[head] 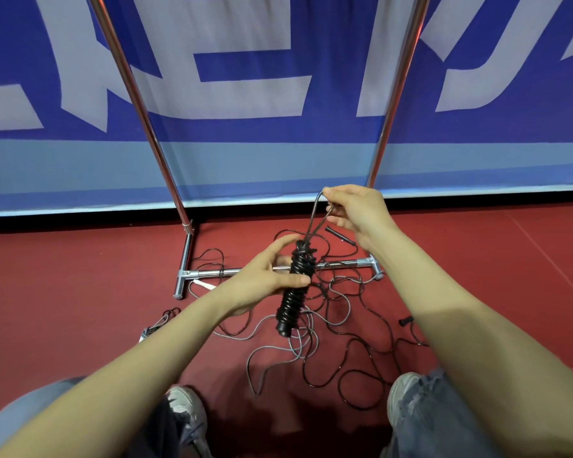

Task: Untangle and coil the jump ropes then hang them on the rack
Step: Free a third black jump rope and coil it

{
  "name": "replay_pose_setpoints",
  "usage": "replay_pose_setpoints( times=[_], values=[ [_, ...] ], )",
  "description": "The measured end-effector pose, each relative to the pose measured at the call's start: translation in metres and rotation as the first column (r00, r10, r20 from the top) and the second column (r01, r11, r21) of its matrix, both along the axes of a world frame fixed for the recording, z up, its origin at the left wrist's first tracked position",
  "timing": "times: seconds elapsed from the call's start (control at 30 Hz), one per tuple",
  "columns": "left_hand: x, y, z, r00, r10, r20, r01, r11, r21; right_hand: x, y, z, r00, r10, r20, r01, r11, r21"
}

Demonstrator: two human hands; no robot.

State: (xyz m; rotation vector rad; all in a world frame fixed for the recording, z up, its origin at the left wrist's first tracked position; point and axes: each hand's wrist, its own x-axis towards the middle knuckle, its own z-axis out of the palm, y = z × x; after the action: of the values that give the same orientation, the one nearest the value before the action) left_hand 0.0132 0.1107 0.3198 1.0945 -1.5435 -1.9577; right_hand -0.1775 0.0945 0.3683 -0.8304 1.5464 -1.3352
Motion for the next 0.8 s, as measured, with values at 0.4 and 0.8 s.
replay_pose_setpoints(
  times=[0.4, 0.8],
  values=[
    [0.042, -0.033, -0.015, 0.924, 0.381, 0.027, -0.380, 0.910, 0.163, 0.057, 0.004, -0.047, 0.583, 0.676, -0.450, -0.564, 0.736, 0.375],
    [0.132, -0.098, -0.160, 0.810, 0.361, 0.461, -0.477, 0.864, 0.161, 0.178, -0.074, -0.216, 0.479, 0.777, -0.408, -0.585, 0.629, 0.512]
  ],
)
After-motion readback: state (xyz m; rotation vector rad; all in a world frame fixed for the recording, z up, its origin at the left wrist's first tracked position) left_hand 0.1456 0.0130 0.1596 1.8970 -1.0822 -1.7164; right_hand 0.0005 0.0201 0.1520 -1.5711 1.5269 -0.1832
